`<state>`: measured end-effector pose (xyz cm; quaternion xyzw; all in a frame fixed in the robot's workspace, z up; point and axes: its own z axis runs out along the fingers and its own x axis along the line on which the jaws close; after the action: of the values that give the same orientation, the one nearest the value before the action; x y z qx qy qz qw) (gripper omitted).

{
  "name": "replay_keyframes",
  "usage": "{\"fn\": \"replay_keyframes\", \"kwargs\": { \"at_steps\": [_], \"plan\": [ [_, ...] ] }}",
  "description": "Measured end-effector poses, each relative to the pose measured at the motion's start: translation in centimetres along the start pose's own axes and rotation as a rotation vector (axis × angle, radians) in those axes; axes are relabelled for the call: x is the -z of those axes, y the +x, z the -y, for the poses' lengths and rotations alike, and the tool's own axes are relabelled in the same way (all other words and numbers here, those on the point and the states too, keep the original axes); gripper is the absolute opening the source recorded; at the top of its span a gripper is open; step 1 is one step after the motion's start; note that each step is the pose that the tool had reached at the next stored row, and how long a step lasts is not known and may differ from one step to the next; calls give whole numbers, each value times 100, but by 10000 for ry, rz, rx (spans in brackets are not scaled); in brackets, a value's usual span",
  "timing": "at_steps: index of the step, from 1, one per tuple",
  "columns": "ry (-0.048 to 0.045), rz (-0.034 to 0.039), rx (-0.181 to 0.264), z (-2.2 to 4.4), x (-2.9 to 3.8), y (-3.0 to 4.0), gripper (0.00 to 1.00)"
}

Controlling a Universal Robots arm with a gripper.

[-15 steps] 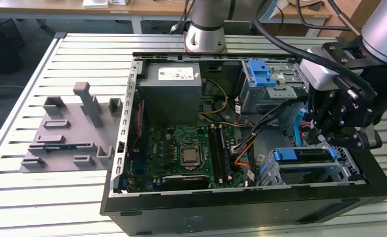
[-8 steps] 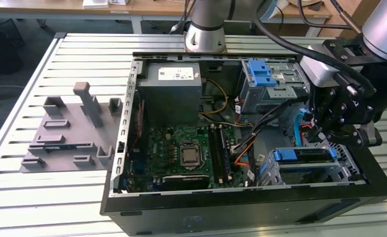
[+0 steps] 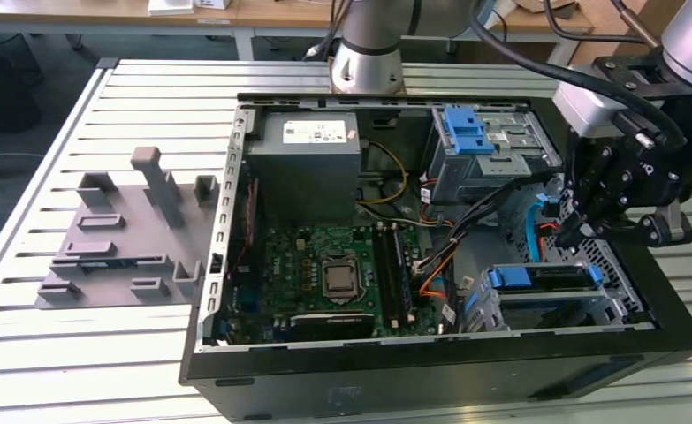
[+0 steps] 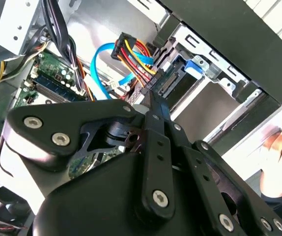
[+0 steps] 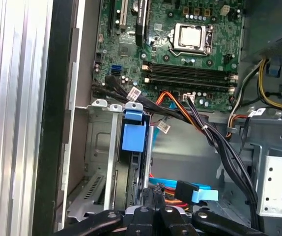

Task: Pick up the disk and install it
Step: 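Insert the first disk wire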

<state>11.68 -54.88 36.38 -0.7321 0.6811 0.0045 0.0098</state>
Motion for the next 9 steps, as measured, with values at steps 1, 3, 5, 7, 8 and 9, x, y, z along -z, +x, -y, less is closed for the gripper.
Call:
{"fn": "replay_keyframes", "kwargs": {
  "at_steps": [1,3,5,7,8,9],
  "plan": [
    [6,1,-47,1,0,-4,11],
    [11,0,-140,8,0,-5,11],
    [14,6,-244,13,-3,-8,11],
    [17,7,-330,15,-8,-16,11],
    [17,7,-339,15,-9,-18,11],
    [17,3,-342,16,-9,-17,11]
  ]
}}
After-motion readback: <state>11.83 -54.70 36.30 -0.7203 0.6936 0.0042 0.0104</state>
